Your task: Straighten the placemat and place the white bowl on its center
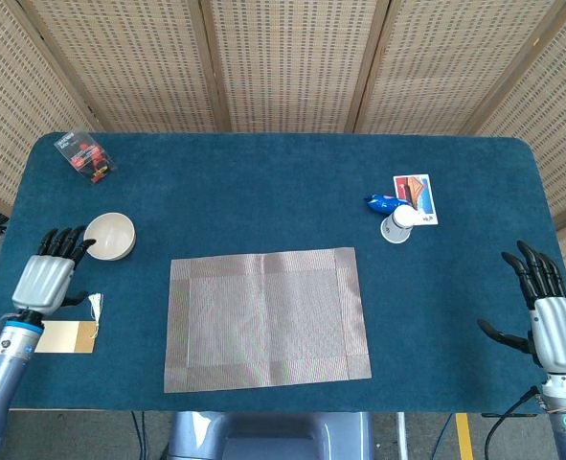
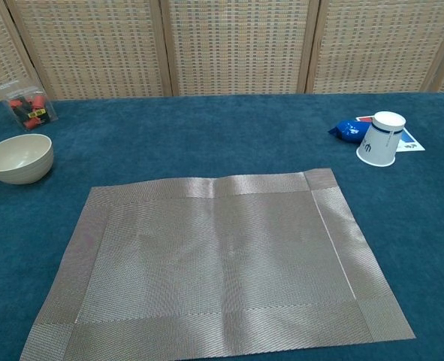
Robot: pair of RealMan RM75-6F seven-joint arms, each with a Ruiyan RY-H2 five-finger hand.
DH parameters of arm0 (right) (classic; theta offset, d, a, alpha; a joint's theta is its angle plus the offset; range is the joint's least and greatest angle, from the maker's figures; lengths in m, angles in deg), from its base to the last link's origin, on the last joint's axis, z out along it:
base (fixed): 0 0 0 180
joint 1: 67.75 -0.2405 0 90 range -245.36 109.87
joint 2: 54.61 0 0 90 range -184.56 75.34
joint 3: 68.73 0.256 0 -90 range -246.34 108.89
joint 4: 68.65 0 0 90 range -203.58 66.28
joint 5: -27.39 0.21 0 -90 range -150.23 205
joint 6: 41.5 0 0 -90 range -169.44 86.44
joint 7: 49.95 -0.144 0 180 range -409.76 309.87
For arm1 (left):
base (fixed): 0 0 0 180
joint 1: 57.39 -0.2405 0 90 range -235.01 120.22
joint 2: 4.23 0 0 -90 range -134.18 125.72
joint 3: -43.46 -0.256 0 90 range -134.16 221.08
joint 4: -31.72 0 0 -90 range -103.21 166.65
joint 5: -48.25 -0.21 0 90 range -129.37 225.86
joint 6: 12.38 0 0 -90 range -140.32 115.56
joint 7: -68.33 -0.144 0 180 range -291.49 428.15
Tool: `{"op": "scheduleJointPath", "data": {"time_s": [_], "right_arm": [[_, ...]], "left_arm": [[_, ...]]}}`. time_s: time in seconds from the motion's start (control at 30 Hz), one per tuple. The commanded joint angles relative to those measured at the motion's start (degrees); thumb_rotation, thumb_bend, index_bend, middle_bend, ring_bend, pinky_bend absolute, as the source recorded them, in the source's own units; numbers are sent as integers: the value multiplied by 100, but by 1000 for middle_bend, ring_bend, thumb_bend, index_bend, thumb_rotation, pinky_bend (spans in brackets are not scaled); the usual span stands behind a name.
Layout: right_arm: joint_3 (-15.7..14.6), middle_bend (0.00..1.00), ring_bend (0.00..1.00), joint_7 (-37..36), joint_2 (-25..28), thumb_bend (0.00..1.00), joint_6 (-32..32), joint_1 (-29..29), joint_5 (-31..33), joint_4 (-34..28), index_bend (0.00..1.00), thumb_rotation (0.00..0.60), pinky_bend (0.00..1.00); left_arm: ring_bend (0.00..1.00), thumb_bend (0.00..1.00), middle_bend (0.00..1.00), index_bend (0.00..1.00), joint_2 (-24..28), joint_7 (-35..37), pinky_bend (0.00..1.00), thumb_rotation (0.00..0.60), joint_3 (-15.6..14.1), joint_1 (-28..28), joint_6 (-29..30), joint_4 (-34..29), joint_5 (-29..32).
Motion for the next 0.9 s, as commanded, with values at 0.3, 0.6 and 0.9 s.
{"op": "scheduleJointPath", "data": {"time_s": [0.3, 0.6, 0.9], "right_arm": [[-31, 0, 0, 61, -33, 89, -50, -22, -6, -13, 145, 600, 0], [-39, 0, 0, 86, -44, 89, -79, -39, 2, -8, 145, 600, 0], [-68, 0, 0, 178, -59, 88, -85, -38, -19, -14, 145, 600, 0]], "left_arm": [[0, 183, 0, 238, -690, 574, 0, 600, 272, 47, -583, 1471, 277], [0, 193, 0, 264, -1181, 679, 0, 600, 512, 290, -1010, 2200, 399], [0, 207, 0, 337, -1679, 565, 0, 600, 722, 561, -1344, 2710, 502]]}}
